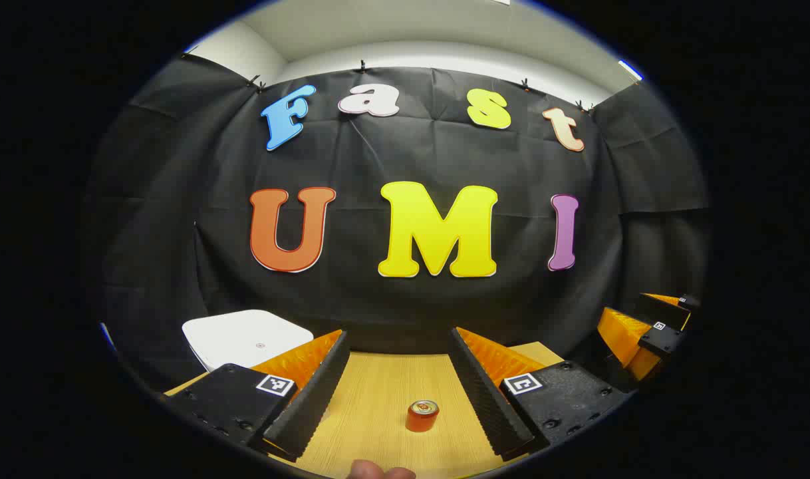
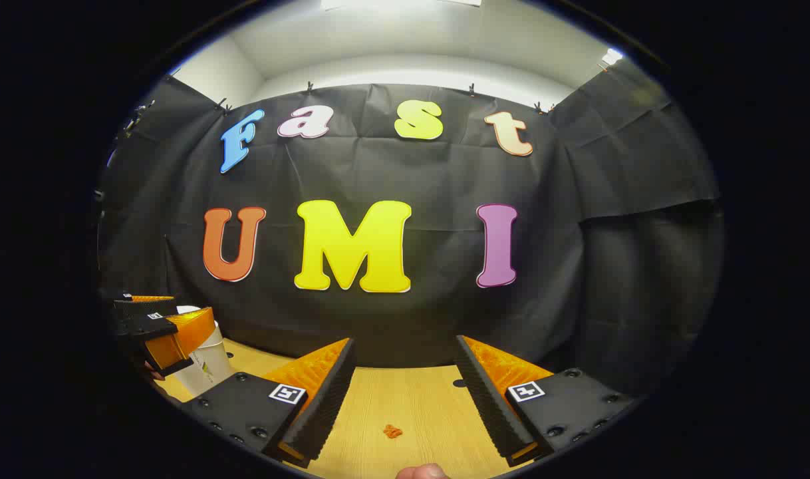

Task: Press the lid of the desktop garbage bin to open it, pick up the crumpled paper on the desktop and throw it into the bin, then pick up the pop can on the desktop and drop it into the bin, and finally close the garbage bin lid.

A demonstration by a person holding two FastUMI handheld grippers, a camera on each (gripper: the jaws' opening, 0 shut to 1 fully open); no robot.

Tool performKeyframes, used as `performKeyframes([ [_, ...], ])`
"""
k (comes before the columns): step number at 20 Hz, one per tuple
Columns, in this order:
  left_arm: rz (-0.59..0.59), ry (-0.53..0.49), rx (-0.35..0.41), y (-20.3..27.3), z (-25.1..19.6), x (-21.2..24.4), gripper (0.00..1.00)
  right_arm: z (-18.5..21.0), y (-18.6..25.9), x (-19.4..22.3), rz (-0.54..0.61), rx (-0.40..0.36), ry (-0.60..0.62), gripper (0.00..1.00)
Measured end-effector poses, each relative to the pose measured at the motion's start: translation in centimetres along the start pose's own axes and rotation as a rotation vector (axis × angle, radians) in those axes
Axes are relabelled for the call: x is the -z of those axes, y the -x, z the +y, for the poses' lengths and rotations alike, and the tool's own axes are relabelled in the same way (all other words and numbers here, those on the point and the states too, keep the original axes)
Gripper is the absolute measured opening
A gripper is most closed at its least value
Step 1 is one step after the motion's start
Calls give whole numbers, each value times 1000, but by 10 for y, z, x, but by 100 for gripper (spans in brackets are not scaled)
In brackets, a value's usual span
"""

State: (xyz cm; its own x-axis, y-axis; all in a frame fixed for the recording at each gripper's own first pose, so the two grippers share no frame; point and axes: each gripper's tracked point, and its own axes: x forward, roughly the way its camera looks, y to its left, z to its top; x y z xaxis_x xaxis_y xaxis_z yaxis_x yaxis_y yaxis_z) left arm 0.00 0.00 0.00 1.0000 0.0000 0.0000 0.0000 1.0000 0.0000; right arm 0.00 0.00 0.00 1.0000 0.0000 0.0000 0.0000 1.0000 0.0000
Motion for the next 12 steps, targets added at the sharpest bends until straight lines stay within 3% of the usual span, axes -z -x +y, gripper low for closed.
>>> performKeyframes([
  [12, -19, -25, -3, 2, -6, -5, 98, -11, 4, -5, -16, 12, -17, 94],
])
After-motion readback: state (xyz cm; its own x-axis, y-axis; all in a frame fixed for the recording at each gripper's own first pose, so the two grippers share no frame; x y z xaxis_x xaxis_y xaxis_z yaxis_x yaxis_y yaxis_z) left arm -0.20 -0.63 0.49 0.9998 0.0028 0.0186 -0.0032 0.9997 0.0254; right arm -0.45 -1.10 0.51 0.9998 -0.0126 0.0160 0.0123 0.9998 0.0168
